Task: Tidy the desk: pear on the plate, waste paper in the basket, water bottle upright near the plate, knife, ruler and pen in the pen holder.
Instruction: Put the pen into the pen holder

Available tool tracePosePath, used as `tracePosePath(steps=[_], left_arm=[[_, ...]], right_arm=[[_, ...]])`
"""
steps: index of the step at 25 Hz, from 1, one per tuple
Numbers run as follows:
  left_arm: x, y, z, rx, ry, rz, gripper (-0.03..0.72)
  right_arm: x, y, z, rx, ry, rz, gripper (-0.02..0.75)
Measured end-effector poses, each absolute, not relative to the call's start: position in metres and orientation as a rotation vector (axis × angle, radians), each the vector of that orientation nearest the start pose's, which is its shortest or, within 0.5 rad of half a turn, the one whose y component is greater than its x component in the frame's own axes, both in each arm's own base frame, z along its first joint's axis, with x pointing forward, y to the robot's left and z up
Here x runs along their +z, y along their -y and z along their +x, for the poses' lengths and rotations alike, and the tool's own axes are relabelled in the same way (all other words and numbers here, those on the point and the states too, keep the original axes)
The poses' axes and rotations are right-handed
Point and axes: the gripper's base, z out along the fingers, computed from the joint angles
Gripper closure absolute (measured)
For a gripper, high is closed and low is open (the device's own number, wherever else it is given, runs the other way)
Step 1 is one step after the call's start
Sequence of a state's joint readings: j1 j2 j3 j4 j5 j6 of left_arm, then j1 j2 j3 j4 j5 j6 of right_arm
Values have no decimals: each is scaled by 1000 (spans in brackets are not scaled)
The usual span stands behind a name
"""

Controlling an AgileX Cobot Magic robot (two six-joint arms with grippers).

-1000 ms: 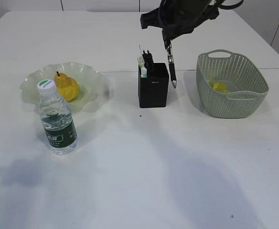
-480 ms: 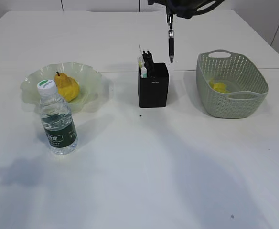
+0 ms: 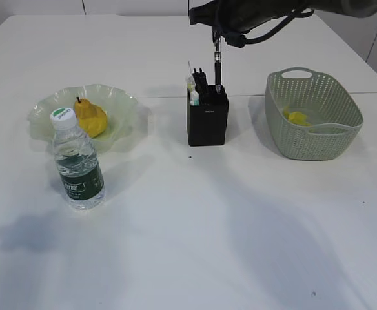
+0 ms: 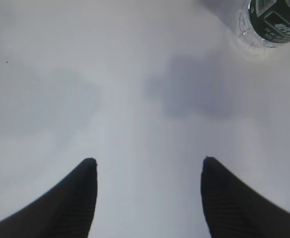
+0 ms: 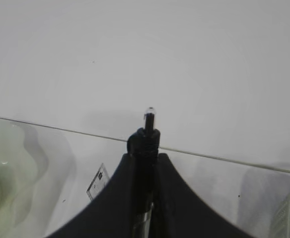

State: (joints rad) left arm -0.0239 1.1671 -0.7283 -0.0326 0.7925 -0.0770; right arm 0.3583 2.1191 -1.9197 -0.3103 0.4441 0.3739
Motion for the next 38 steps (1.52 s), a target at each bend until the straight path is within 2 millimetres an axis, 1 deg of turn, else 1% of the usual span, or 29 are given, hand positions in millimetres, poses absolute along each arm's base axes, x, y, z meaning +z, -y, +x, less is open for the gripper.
tracePosePath(steps=[8, 10, 16, 19, 26, 29, 38], left_arm=[[250, 7, 206, -68, -2702, -96, 223], [250, 7, 206, -68, -2700, -96, 223], [250, 7, 207, -66, -2696, -95, 223], [250, 7, 207, -64, -2696, -93, 223], [250, 7, 207, -63, -2696, -92, 223], [250, 7, 207, -62, -2696, -92, 223], [250, 7, 207, -60, -2694, -90, 223]], right_arm=[[288, -172, 488, 166, -2026, -219, 690], [283, -174, 490, 172, -2016, -226, 691], [257, -176, 499, 161, -2044, -243, 692], [250, -175, 502, 162, -2044, -241, 692], [254, -164, 508, 173, -1988, -224, 693], [251, -163, 510, 170, -1992, -222, 693], [222, -164, 515, 150, -2065, -228, 694]])
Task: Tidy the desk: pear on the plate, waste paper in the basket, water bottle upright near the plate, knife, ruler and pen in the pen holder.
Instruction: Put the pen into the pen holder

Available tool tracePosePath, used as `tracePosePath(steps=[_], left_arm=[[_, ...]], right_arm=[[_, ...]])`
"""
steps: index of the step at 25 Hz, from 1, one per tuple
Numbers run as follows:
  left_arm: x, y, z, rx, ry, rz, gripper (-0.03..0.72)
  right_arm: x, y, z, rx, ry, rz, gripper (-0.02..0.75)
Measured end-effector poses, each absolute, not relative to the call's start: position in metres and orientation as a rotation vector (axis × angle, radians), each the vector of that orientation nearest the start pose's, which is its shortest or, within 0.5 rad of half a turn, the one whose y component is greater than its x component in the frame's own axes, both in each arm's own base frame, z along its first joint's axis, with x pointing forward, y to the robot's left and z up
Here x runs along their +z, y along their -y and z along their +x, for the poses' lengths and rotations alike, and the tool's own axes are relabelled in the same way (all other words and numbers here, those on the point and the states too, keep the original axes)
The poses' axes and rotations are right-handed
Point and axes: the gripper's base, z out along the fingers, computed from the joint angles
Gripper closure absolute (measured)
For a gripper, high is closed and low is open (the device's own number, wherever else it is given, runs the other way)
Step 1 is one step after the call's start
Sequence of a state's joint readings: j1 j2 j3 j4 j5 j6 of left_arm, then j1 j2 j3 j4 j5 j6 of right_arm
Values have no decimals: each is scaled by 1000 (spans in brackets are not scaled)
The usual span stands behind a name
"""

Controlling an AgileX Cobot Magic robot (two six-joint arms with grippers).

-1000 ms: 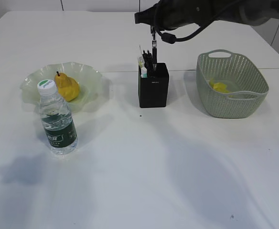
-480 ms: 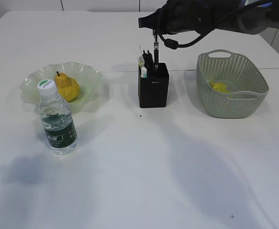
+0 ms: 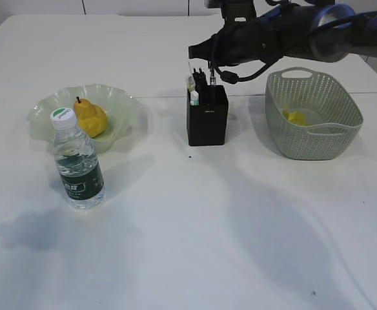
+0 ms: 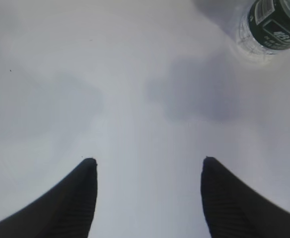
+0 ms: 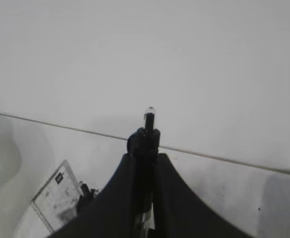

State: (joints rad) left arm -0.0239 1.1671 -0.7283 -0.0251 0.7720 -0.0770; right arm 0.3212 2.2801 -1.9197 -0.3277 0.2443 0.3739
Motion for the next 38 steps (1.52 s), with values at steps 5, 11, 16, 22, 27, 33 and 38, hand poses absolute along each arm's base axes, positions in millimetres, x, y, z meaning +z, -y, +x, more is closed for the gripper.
tracePosePath(steps=[5, 11, 16, 22, 27, 33, 38], left_arm=[[250, 7, 207, -60, -2692, -90, 223], [250, 7, 208, -60, -2684, -90, 223], [251, 7, 208, -61, -2681, -90, 223], [251, 7, 208, -61, -2681, -90, 223], [251, 7, 208, -61, -2681, -90, 223], [251, 7, 208, -61, -2681, -90, 223], [251, 7, 208, -61, -2681, -90, 223]], right_arm=[[214, -162, 514, 134, -2114, -219, 694], [209, -161, 511, 154, -2186, -164, 694], [205, -163, 507, 175, -2247, -124, 696], [201, -162, 504, 165, -2300, -110, 692], [201, -162, 504, 165, -2304, -108, 580], [206, -162, 503, 170, -2297, -105, 558], [229, -161, 499, 184, -2255, -97, 549]])
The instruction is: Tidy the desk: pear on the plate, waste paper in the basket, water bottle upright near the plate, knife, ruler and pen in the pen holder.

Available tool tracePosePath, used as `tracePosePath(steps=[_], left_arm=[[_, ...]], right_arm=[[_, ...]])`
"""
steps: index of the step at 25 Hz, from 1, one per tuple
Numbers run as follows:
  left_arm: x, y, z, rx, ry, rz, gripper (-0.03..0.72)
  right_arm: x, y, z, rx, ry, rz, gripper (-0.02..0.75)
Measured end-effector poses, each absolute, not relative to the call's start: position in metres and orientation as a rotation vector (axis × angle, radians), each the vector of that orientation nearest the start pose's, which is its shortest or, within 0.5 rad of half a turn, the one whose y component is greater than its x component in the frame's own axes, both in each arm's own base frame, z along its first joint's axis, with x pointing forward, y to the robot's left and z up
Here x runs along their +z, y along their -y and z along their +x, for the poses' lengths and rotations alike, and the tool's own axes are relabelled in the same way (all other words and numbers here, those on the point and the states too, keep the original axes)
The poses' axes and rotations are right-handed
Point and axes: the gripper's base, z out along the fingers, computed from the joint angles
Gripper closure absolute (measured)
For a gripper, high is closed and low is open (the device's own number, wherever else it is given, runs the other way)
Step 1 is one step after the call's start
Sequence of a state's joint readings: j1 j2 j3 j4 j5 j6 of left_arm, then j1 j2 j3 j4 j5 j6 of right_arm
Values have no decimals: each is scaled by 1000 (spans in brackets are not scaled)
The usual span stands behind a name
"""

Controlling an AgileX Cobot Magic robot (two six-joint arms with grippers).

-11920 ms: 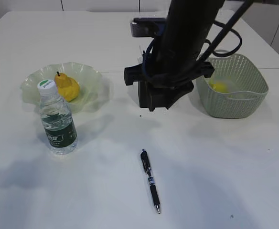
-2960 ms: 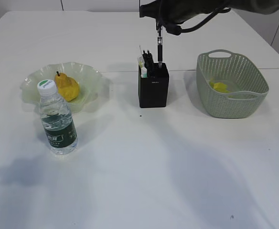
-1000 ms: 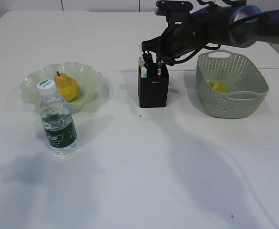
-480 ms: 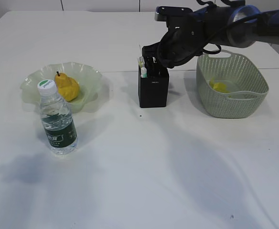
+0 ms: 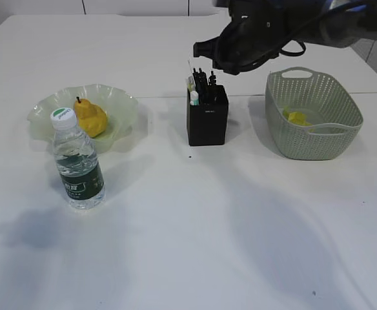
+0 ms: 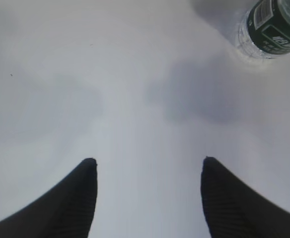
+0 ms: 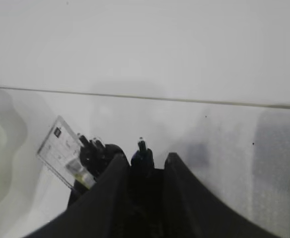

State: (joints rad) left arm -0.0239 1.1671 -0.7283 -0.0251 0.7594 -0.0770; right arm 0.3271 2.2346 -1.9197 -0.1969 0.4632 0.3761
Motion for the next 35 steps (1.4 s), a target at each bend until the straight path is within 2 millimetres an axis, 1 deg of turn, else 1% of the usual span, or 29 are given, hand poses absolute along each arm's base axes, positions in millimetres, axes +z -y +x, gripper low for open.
tracePosePath(steps=[6, 10, 13, 18, 22, 25, 28, 32, 35], left_arm=[[251, 7, 208, -61, -2681, -90, 223], [251, 7, 208, -61, -2681, -90, 223], [251, 7, 208, -61, -2681, -90, 223], [251, 7, 208, -61, -2681, -90, 223], [251, 7, 208, -61, -2681, -90, 223], [251, 7, 208, -61, -2681, -90, 223], [251, 7, 208, -61, -2681, -90, 223], [251, 7, 208, -61, -2681, -90, 223], [251, 7, 208, -61, -2681, -90, 223]], right_arm=[[269, -157, 488, 196, -2202, -85, 547], [290, -151, 475, 171, -2242, -72, 543], [306, -146, 462, 124, -2287, -122, 540], [321, -141, 442, 68, -2389, -265, 538], [332, -138, 430, 51, -2423, -308, 538], [338, -130, 425, 49, -2448, -307, 538], [342, -116, 423, 67, -2473, -278, 538], [340, -87, 418, 80, -2517, -211, 538], [336, -62, 409, 79, -2559, -157, 538]])
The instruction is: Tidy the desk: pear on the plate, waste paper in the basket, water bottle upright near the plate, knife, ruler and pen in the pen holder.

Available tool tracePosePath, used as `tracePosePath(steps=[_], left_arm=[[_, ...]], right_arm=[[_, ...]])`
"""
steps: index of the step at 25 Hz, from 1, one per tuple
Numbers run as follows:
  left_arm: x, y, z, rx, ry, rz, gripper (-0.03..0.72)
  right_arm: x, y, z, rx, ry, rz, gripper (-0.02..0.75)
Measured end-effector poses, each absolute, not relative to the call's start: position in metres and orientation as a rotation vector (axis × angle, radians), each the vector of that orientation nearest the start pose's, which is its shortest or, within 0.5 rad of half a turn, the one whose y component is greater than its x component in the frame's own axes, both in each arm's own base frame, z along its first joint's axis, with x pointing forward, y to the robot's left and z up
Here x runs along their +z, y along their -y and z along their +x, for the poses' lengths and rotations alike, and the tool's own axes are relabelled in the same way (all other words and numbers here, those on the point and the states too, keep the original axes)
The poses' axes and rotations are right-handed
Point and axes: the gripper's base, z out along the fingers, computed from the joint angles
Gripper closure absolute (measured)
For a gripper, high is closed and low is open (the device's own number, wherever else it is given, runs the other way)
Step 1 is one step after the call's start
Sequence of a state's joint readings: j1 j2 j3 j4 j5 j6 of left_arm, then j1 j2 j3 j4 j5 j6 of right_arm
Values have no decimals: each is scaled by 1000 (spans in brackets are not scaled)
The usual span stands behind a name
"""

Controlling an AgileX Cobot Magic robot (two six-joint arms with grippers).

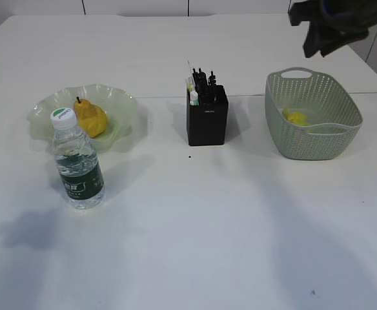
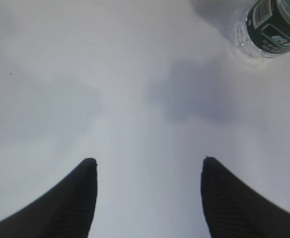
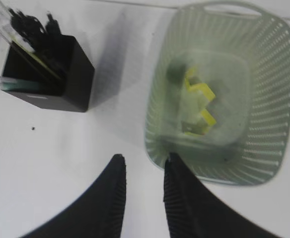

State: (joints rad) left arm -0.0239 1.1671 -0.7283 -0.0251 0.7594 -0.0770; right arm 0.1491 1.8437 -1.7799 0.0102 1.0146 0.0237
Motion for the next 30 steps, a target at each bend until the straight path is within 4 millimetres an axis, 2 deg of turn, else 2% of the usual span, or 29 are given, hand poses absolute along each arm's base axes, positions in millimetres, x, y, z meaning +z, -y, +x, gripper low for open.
tracePosePath(steps=[5, 15, 25, 30], left_arm=[[254, 6, 204, -61, -2676, -90, 223], [280, 5, 176, -48, -2595, -75, 223], [301, 2, 138, -15, -2551, -60, 223], [310, 1, 113, -16, -2515, -61, 223]], right_arm=[[334, -36, 384, 51, -2613, -130, 538], [324, -31, 332, 50, -2676, -139, 515], [342, -24, 263, 37, -2581, -142, 507], [340, -22, 240, 37, -2562, -141, 507]])
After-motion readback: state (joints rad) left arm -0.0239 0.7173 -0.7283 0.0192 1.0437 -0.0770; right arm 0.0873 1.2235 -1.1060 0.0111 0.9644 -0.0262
